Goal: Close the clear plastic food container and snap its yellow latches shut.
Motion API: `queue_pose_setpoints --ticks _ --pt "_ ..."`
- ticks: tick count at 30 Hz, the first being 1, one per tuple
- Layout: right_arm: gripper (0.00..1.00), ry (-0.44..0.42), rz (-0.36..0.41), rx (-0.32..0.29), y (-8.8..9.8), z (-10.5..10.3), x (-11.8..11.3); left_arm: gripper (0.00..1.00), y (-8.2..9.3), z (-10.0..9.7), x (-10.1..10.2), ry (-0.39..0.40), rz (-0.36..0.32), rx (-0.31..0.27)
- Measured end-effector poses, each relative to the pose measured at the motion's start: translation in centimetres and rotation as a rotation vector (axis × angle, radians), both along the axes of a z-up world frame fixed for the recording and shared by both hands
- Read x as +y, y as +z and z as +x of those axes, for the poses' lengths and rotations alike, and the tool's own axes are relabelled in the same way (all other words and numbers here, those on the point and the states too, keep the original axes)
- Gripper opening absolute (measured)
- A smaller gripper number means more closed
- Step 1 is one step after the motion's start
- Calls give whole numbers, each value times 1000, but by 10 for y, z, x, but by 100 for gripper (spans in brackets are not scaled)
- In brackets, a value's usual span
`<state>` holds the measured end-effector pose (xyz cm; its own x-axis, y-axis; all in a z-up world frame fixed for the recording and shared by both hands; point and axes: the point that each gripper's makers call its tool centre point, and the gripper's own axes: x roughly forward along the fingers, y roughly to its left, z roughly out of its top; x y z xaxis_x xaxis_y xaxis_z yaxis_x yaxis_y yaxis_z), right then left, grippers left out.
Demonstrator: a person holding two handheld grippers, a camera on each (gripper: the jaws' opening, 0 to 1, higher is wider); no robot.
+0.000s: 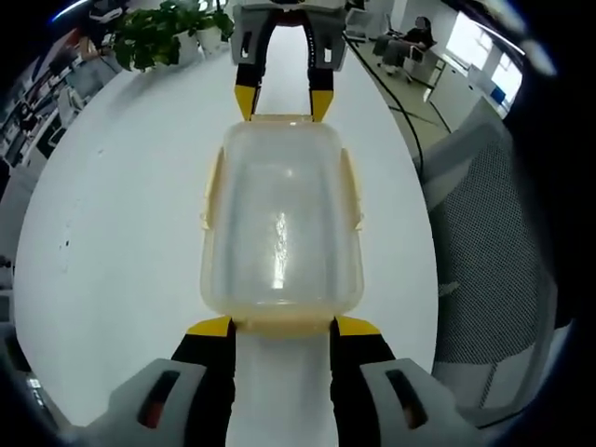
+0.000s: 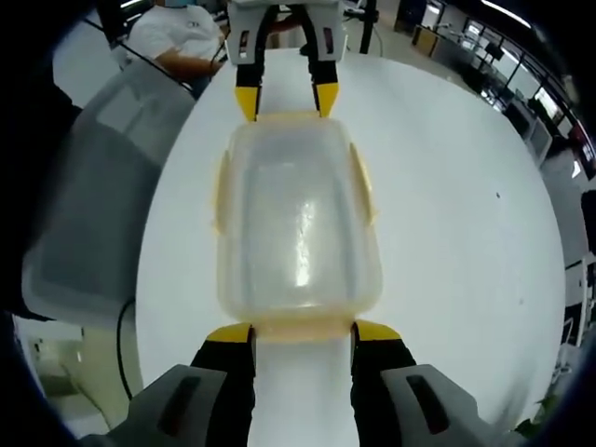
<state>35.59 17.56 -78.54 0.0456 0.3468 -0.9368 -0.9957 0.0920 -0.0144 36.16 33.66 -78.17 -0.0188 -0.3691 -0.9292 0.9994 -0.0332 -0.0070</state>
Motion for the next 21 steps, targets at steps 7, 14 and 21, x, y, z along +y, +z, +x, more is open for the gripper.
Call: queue_pose_setpoints --ticks 7,14,21 --pt "39 6 0 3 0 -2 1 39 -1 0 0 -8 12 -5" --pt "40 8 15 -5 0 -1 1 39 -1 1 1 -10 17 -9" --pt "40 15 18 -7 0 -1 -2 40 -2 2 1 -14 13 -24"
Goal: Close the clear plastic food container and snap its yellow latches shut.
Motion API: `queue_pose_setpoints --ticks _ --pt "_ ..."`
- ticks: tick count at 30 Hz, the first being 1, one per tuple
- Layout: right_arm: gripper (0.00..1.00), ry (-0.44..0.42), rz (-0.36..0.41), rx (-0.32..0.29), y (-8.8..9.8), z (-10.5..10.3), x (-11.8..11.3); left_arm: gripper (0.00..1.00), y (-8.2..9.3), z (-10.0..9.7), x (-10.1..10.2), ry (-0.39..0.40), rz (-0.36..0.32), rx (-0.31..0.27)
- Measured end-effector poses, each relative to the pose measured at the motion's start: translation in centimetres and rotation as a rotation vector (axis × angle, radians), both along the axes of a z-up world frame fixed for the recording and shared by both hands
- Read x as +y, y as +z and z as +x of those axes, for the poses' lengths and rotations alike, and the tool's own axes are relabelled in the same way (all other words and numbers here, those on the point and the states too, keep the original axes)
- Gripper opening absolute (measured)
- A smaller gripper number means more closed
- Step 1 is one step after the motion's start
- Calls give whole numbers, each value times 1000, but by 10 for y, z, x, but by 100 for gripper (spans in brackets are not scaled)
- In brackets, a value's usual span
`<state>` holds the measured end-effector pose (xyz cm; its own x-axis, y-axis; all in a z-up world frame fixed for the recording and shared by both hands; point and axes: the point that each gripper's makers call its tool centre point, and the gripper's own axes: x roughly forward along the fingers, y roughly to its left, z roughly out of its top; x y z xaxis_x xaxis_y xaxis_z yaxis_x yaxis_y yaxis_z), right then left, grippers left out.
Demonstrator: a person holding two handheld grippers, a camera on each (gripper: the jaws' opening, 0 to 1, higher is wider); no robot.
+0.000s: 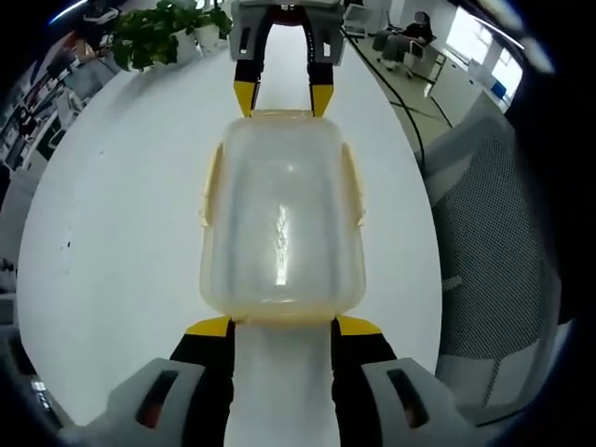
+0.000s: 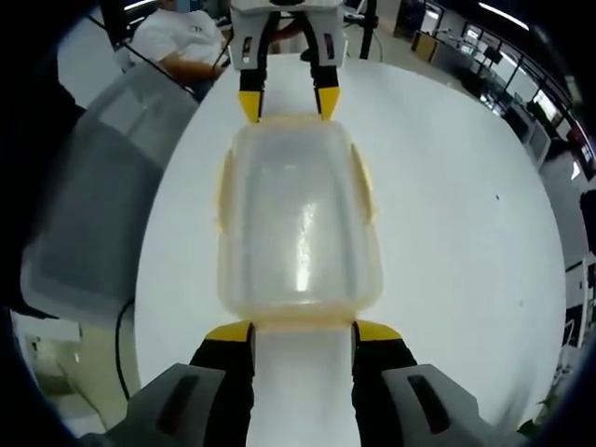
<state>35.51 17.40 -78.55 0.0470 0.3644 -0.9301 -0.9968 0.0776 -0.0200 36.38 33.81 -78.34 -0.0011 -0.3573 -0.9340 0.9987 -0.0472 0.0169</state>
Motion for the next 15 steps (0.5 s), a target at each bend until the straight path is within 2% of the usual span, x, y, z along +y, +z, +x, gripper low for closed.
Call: queue_pose_setpoints --ticks 2,3,5,9,11,15 --pt "40 -1 -2 -6 1 1 -1 39 -1 1 3 -10 15 -9" --pt "41 -5 2 -3 2 0 -2 37 -4 1 9 -13 52 -10" --pt "41 -29 20 2 5 3 -2 34 -7 0 11 -10 53 -4" --pt "41 -118 51 42 9 3 -5 34 -1 3 10 54 8 16" --pt "40 -137 61 49 10 3 -6 35 1 4 10 78 -6 31" --pt "39 -175 96 44 15 5 -5 37 5 9 13 145 -14 22"
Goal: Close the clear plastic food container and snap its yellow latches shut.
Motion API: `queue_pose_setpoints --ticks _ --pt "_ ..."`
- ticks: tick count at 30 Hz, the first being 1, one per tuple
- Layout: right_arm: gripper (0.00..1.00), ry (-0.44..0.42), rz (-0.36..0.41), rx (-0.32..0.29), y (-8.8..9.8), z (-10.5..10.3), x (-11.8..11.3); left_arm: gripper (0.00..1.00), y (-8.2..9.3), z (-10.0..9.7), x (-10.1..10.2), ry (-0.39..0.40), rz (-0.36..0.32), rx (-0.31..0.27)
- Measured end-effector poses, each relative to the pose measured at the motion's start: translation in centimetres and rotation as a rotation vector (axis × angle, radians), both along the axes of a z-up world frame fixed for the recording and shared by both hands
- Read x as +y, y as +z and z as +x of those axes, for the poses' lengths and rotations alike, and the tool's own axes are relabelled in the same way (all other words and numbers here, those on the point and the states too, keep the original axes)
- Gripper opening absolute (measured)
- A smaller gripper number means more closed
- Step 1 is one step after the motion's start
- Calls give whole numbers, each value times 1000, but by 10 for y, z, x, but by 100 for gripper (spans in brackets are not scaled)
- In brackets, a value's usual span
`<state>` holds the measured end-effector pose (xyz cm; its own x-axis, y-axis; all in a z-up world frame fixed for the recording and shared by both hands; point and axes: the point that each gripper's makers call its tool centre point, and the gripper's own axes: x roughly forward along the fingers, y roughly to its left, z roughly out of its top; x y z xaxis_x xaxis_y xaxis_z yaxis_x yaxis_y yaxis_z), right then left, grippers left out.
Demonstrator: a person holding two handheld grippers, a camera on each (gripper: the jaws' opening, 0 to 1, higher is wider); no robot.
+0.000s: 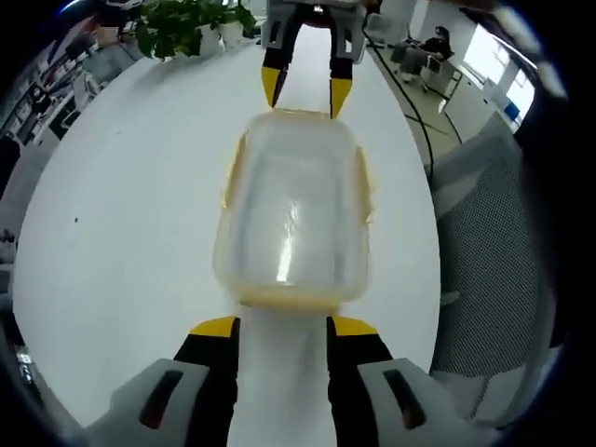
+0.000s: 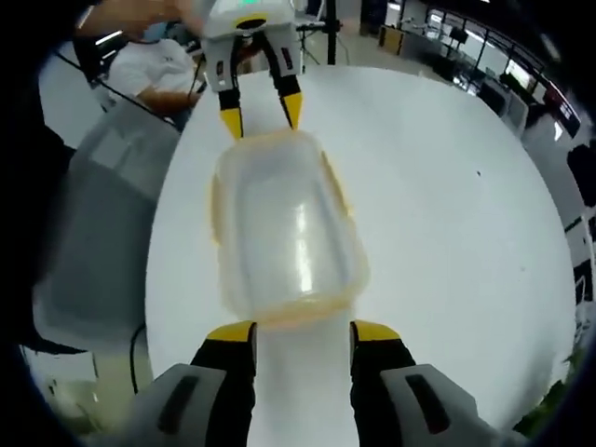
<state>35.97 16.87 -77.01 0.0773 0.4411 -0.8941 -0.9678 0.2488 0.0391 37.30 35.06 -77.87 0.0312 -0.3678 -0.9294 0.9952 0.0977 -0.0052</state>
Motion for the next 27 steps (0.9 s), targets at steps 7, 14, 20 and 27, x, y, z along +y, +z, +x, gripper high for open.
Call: queue_pose_setpoints --ticks 7,14,20,27 --pt "36 -189 87 70 8 6 2 36 8 -4 -1 167 -91 90" --pt "29 -353 168 119 14 8 10 35 12 -5 -6 405 -208 204" --pt "29 -435 183 149 5 8 10 34 15 -1 -10 590 -288 295" --pt "27 -483 171 173 0 5 5 31 9 1 -14 764 -320 369"
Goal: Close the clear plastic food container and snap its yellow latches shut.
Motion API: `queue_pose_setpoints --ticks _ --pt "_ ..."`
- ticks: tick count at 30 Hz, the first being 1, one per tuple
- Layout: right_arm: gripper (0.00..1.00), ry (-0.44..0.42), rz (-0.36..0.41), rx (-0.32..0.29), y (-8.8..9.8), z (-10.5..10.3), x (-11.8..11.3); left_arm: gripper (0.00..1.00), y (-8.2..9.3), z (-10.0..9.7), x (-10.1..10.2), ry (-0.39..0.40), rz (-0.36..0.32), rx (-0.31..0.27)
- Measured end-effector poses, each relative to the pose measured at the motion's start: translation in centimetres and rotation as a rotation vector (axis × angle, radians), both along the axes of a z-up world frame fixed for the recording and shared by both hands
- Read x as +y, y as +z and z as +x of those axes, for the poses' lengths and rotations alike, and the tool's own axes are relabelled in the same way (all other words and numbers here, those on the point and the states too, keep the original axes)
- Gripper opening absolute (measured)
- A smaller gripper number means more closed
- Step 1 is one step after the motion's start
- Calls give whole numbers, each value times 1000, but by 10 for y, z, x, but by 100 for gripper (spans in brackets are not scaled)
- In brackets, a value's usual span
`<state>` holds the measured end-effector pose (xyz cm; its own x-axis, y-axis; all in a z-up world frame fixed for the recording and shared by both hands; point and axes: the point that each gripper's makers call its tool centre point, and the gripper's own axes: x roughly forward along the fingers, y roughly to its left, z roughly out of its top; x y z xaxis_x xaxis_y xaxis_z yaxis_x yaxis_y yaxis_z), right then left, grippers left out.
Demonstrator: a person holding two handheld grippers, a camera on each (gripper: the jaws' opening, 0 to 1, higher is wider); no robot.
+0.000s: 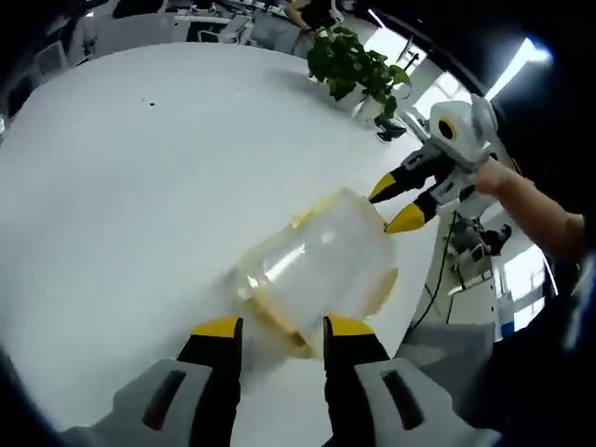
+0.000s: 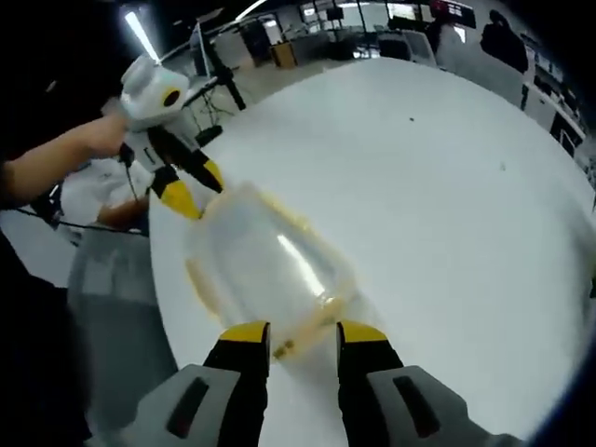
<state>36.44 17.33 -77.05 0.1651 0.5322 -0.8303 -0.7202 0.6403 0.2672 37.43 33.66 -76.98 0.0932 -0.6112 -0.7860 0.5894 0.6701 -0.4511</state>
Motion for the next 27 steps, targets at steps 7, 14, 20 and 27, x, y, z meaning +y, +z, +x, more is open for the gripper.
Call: queue_pose_setpoints --ticks 7,14,20,27 --pt "27 -60 49 47 0 -3 5 29 -6 -6 -3 44 -1 45" --pt "28 -73 49 61 -2 -4 6 31 -7 -8 -5 67 -4 69" --pt "28 -77 34 72 -2 -5 6 29 -7 -9 -6 69 -9 76" --pt "26 -72 22 67 -1 -7 8 28 -7 -8 -6 68 -5 72"
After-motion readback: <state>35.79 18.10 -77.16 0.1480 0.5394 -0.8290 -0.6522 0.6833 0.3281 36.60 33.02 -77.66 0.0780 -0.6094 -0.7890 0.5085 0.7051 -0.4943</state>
